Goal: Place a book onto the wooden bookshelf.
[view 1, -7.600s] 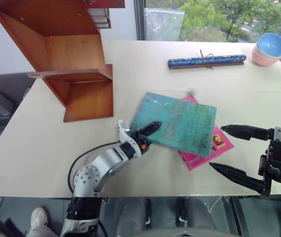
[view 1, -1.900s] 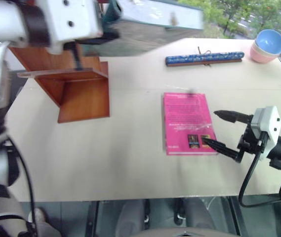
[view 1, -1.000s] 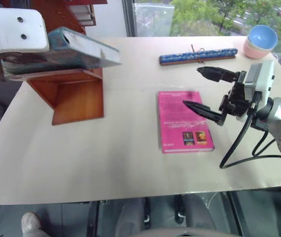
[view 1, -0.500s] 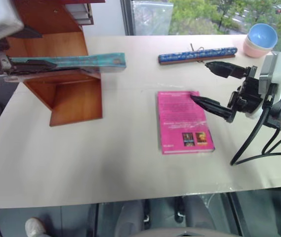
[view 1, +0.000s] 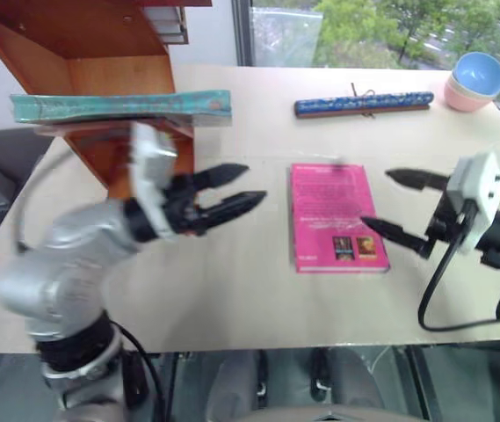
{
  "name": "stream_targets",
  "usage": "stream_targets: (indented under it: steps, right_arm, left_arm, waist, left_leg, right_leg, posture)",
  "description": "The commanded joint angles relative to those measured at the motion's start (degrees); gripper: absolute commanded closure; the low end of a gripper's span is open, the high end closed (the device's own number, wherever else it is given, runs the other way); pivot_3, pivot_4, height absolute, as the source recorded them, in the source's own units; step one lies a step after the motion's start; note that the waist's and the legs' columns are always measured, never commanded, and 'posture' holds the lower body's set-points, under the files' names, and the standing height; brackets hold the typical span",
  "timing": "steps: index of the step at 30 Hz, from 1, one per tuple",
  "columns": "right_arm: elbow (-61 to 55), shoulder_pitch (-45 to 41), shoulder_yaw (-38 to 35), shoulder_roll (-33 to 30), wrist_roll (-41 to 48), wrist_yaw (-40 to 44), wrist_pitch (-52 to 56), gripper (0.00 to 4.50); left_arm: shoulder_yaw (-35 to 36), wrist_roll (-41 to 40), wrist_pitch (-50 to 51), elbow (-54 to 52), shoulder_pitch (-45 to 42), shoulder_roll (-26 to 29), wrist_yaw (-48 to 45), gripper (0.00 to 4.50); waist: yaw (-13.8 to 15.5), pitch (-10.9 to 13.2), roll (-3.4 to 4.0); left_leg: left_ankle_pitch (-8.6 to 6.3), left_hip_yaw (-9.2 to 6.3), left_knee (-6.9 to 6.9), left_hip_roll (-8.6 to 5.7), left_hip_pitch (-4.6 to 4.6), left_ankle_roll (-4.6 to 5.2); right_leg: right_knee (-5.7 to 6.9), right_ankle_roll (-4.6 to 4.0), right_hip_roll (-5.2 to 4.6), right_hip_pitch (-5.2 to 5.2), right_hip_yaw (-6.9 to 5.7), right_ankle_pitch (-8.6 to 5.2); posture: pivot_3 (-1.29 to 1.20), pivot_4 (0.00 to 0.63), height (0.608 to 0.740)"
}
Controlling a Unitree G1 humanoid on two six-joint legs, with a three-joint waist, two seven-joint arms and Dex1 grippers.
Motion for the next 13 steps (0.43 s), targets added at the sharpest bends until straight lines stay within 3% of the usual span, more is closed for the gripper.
stream_targets:
  steps: [1,6,13]
  right_arm:
    - [-2.83,11.97,-9.31,-1.03,-3.21,1.66,0.25,0.00]
    - [-4.62,26.52,-21.50,0.64,-4.17,6.25,-1.94,0.00]
    - [-5.32,33.18,-28.10,1.58,-3.13,10.20,-1.89,0.00]
  left_arm:
    - [-4.23,7.38,-12.85,1.56,7.98,2.96,0.55,0.04]
    - [-2.87,10.53,-27.27,9.31,16.90,12.30,-8.92,0.01]
    - [-1.39,9.83,-34.89,17.08,20.73,19.71,-15.01,0.01]
  waist:
    - [-0.03,-0.17,0.15]
    - [-0.07,-0.22,0.33]
    - [0.01,-0.27,0.35]
  left_leg:
    - [0.00,0.01,-0.03,0.00,0.04,0.00]
    - [-0.01,0.20,-0.31,0.11,0.19,-0.03]
    - [-0.19,0.14,-0.30,0.13,0.08,-0.27]
  right_leg:
    - [-0.01,0.00,-0.02,0.02,0.02,-0.01]
    - [-0.04,-0.03,0.09,-0.10,0.16,-0.08]
    - [-0.06,-0.09,-0.24,-0.26,0.14,-0.29]
  posture:
    - [0.00,0.150,0.738]
    - [0.00,0.150,0.738]
    - [0.00,0.150,0.738]
